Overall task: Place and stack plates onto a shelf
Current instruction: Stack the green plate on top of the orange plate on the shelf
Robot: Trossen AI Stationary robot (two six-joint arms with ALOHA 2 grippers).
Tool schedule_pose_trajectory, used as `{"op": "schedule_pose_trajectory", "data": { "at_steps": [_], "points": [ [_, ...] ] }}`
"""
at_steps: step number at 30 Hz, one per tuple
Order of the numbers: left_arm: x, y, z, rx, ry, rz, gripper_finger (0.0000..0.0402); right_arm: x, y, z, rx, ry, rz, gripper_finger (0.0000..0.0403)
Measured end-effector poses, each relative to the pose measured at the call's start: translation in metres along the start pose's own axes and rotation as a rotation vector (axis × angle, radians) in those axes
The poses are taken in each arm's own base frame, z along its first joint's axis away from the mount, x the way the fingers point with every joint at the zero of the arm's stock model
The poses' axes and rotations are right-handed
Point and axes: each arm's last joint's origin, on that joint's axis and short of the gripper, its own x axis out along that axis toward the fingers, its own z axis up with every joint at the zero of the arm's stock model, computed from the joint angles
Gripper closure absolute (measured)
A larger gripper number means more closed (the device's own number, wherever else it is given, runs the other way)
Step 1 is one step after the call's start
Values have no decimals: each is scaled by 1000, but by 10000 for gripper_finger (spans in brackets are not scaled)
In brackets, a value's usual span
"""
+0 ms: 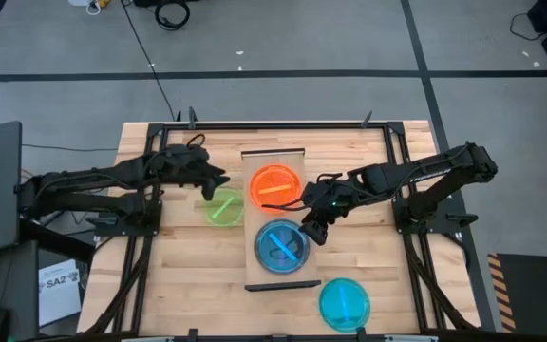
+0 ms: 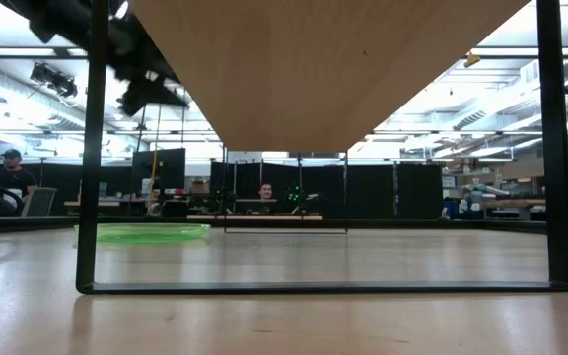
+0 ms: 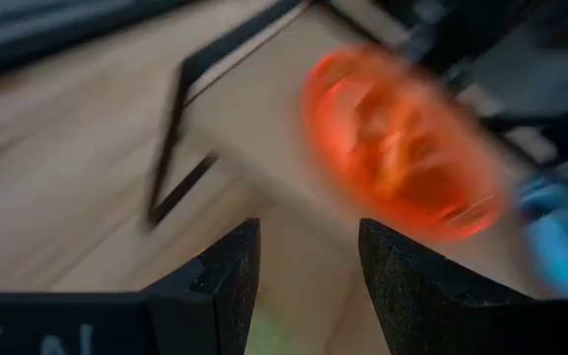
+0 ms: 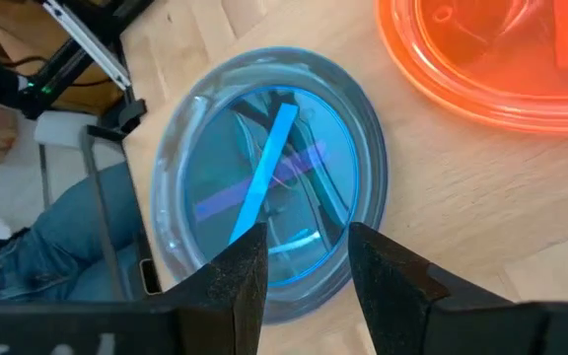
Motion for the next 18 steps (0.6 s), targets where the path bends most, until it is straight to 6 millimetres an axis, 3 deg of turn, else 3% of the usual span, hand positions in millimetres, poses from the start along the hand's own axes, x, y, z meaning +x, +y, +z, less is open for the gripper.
{"op": "schedule_pose_trajectory", "data": {
  "at_steps": [11,18],
  "points": [
    [-4,34,-32,-5,348,368,221,-48,4,-9,-119,-133,-16,254],
    [0,39,-42,-23,399,414,221,-72,10,-31,-220,-192,-101,253]
  ]
}}
